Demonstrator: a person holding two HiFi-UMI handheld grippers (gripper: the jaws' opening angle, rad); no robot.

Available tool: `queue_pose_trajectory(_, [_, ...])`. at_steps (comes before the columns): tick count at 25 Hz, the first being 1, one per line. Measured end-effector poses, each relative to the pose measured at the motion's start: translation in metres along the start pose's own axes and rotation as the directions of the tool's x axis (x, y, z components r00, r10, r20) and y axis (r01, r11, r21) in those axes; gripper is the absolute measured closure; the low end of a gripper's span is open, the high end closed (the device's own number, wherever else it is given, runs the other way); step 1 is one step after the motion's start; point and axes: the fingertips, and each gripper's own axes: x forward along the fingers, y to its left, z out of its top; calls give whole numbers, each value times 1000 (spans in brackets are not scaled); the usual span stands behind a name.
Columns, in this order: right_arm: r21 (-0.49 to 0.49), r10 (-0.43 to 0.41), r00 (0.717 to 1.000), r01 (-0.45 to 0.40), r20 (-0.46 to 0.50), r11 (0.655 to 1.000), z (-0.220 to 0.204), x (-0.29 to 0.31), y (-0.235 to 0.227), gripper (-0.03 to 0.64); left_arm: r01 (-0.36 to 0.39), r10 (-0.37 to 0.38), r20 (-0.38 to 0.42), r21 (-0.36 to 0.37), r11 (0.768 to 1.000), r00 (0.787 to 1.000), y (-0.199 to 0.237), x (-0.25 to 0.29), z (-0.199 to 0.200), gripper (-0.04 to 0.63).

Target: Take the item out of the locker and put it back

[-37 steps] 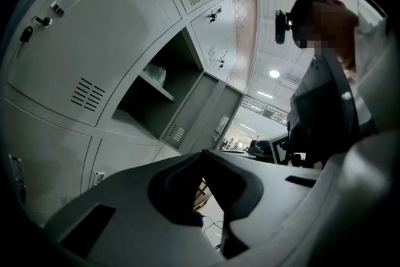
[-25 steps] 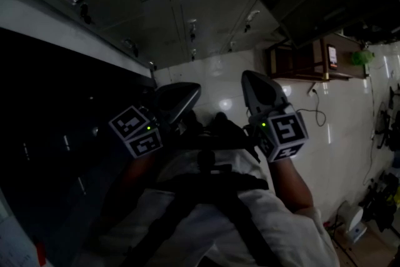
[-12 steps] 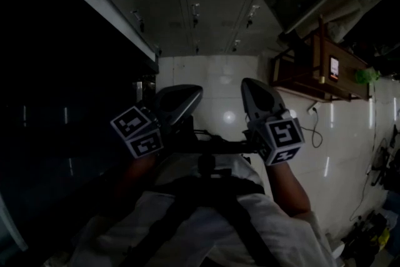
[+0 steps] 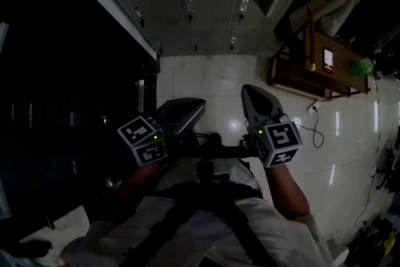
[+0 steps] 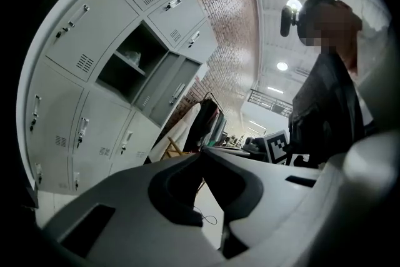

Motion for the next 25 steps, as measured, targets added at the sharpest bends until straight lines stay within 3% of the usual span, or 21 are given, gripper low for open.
queue_pose_trajectory(13, [-20, -16, 1000, 17, 26, 1000, 17, 2, 41, 612, 23, -23, 11, 1, 1000, 1000, -3, -44, 17, 592])
queue_pose_trajectory(17, [-28, -25, 999, 27, 45, 999, 25, 8, 52, 612, 32, -33, 23, 30, 999, 999, 1, -53, 27, 592])
queue_pose_trajectory(25, [-20, -38, 999, 38, 28, 999, 18, -3, 62, 612, 49, -49, 16, 11, 999, 999, -7, -56, 19, 592])
